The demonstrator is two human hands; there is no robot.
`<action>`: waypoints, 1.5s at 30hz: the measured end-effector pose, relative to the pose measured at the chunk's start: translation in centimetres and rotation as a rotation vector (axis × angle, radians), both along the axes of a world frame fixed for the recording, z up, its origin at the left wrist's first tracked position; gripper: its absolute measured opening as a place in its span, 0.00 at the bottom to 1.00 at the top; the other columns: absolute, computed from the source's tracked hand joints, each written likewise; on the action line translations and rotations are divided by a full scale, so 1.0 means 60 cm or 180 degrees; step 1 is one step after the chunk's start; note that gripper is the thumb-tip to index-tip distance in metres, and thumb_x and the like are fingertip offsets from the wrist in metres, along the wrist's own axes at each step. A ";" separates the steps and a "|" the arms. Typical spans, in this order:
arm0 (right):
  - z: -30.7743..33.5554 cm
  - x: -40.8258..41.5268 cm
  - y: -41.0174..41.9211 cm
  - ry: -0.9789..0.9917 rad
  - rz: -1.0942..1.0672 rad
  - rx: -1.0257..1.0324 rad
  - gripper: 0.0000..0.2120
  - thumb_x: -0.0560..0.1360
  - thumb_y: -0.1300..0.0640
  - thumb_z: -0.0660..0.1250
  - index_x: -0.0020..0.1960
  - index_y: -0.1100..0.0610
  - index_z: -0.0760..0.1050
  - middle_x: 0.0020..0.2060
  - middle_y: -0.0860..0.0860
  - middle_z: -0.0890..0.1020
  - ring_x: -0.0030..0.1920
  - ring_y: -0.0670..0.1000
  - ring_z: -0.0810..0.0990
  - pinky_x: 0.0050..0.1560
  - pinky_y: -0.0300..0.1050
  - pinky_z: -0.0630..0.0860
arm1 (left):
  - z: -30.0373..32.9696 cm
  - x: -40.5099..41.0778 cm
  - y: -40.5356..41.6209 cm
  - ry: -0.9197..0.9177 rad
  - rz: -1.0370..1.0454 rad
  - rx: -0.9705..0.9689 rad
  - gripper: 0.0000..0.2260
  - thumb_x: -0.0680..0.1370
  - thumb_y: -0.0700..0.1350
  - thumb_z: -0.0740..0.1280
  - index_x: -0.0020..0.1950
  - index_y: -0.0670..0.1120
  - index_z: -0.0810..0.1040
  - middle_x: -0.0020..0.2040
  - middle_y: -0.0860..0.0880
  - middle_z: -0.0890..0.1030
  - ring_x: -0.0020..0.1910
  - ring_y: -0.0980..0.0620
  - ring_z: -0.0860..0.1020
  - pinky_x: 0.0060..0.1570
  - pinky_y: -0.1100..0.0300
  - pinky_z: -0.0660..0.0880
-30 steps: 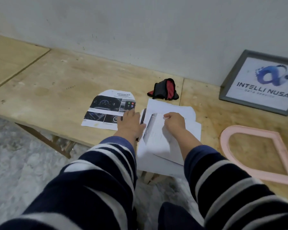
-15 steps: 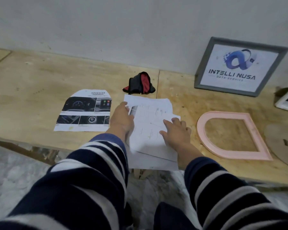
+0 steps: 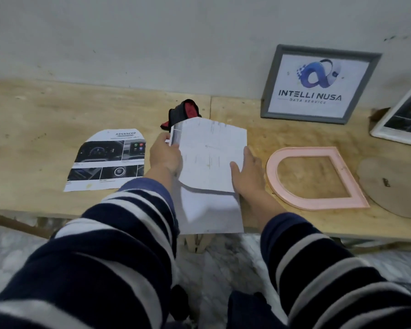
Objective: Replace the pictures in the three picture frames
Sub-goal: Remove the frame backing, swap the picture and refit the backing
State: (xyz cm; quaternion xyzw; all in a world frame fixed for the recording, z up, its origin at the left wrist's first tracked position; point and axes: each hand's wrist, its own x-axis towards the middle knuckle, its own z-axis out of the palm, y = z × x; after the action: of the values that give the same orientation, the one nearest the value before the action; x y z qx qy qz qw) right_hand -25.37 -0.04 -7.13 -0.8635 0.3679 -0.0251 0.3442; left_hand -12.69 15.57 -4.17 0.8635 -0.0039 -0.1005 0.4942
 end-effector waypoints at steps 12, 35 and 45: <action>0.050 -0.129 -0.192 -0.0723 -0.1045 0.1001 0.25 0.75 0.70 0.52 0.65 0.50 0.71 0.52 0.49 0.79 0.51 0.55 0.79 0.53 0.52 0.79 | 0.009 -0.151 -0.187 0.0317 -0.0587 0.0215 0.20 0.82 0.40 0.56 0.75 0.42 0.62 0.70 0.43 0.70 0.66 0.42 0.70 0.55 0.57 0.66; -0.005 -0.265 -0.441 -0.0255 -0.0430 0.0758 0.20 0.74 0.71 0.52 0.60 0.59 0.74 0.55 0.56 0.77 0.45 0.57 0.79 0.33 0.40 0.72 | -0.026 -0.305 -0.410 0.0285 -0.0602 0.1040 0.20 0.78 0.41 0.65 0.69 0.40 0.69 0.64 0.40 0.75 0.61 0.40 0.74 0.56 0.52 0.72; -0.007 -0.253 -0.441 0.0463 -0.0168 0.0042 0.28 0.78 0.59 0.57 0.77 0.55 0.57 0.71 0.53 0.65 0.70 0.57 0.63 0.66 0.50 0.67 | -0.036 -0.309 -0.420 0.0207 -0.0987 0.1905 0.15 0.79 0.44 0.61 0.65 0.46 0.73 0.68 0.43 0.66 0.67 0.41 0.65 0.65 0.46 0.68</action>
State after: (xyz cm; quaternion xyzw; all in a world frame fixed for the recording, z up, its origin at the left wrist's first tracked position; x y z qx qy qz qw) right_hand -40.56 -26.50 -7.58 -0.8507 0.4147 0.0311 0.3215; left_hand -31.25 -9.64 -6.35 0.9558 -0.0896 -0.1986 0.1976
